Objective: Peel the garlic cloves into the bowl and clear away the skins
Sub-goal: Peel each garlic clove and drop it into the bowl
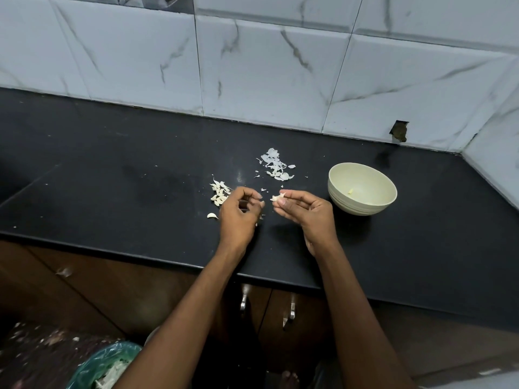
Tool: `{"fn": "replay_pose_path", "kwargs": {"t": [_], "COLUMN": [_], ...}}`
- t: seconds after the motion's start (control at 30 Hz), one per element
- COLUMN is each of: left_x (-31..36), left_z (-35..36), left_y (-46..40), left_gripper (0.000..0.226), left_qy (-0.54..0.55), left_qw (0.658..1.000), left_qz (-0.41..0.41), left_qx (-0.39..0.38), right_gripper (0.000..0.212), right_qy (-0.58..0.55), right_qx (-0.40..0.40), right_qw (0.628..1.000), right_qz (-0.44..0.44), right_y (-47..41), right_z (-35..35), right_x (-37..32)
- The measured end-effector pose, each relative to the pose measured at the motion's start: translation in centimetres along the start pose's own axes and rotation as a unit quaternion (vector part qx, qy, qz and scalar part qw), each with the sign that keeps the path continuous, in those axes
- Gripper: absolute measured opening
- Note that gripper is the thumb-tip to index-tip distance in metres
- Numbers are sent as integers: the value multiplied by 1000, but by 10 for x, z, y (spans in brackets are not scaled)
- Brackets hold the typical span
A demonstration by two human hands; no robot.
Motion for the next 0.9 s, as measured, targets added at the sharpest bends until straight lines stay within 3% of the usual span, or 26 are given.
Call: {"fn": "replay_pose_path", "kwargs": {"t": [0.3, 0.43, 0.47, 0.57, 0.6, 0.7, 0.9], "left_x": [-3, -3, -1, 9, 12, 11, 8], "left_z": [1, -6, -6, -1, 0, 7, 9], "left_y": [2, 2, 2, 2, 3, 4, 4], "left_gripper": [4, 19, 15, 34, 29, 11, 13], "left_qy": [-6, -45, -49, -79, -72, -24, 32], "left_qw": [999, 997, 998, 995, 995, 998, 998], "left_qz": [-40, -23, -2, 55, 64, 47, 14], "left_qx": [13, 50, 43, 15, 5, -29, -47], "right_gripper": [27, 28, 28, 30, 30, 30, 25], "right_qy": [33, 31, 31, 40, 43, 42, 39], "right_qx": [-22, -14, -13, -21, -24, -22, -8], "right_qw": [999, 999, 999, 999, 999, 999, 999], "right_qz": [-14, -20, -21, -19, -17, -1, -7], "right_y": [-1, -1, -2, -2, -2, -2, -2], "right_z": [2, 2, 2, 3, 3, 2, 0], "right_x": [-1, -3, -3, -3, -3, 0, 1]}}
Point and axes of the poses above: each hand's wrist, its own y-axis away from the middle knuckle, its own z-axis out of the palm, x = y × z, the point moved 8 cm from there along -y, towards the middle knuckle, and after that the axes turned 14 degrees about -y, right-handed, at the moved point
